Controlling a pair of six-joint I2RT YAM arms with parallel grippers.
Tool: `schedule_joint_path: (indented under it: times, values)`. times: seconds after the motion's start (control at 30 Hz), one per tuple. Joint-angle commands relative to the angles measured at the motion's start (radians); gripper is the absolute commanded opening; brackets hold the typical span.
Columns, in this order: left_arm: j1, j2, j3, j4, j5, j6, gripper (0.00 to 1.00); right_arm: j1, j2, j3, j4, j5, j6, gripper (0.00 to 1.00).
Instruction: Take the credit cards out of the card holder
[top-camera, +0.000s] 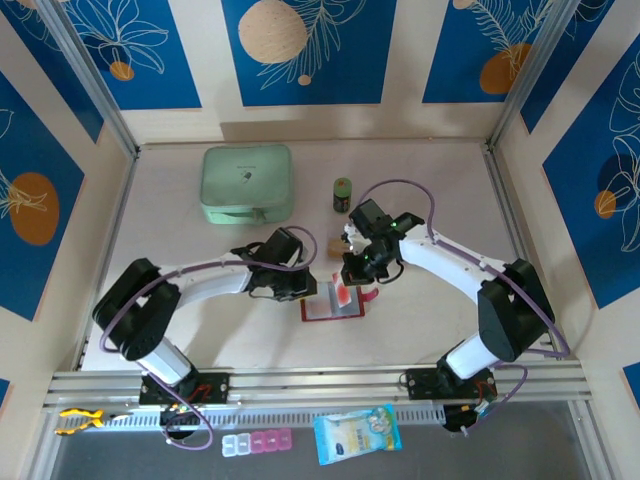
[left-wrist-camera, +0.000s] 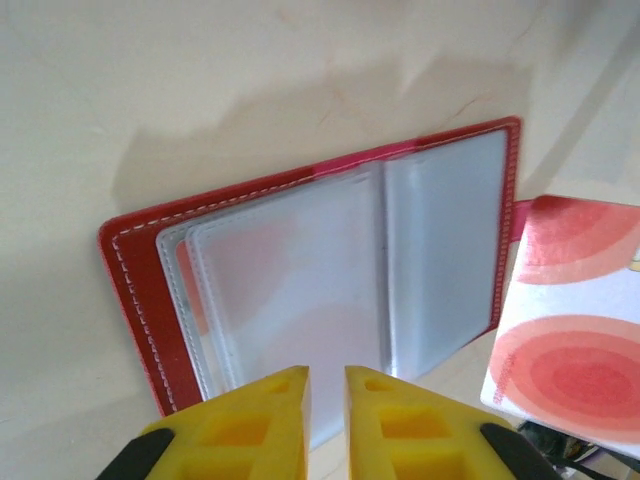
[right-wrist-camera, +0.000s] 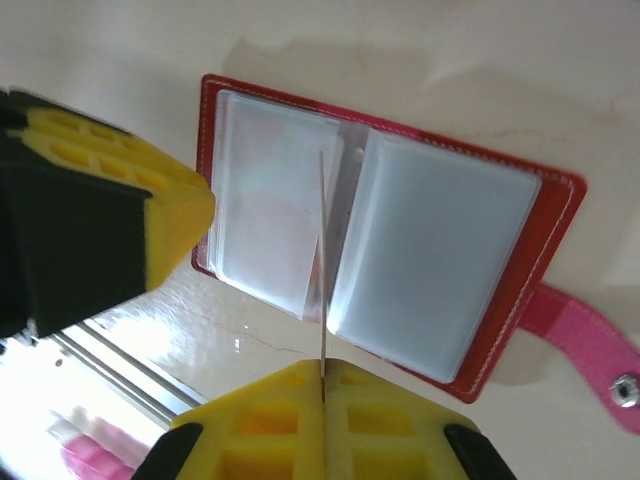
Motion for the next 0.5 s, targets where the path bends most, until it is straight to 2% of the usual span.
schedule_joint_path:
  times: [0.0,0.27,0.37,0.47]
  values:
    - [0.016,-0.067,-0.019,-0.02,-0.05,0.02,0.17,0.01,-0.001,0.064,-0.081,0.039,-0.232,0.0]
    - [0.066,-0.143,-0.068,-0.036,-0.067,0.037,0.18,0.017,0.002,0.12,-0.11,0.144,-0.718,0.0]
    - [0.077,-0.163,-0.09,-0.024,-0.064,0.037,0.18,0.017,0.016,0.163,-0.133,0.216,-0.84,0.0]
    - [0.087,-0.171,-0.102,-0.019,-0.058,0.035,0.18,0.0,0.044,0.223,-0.169,0.23,-0.942,0.0]
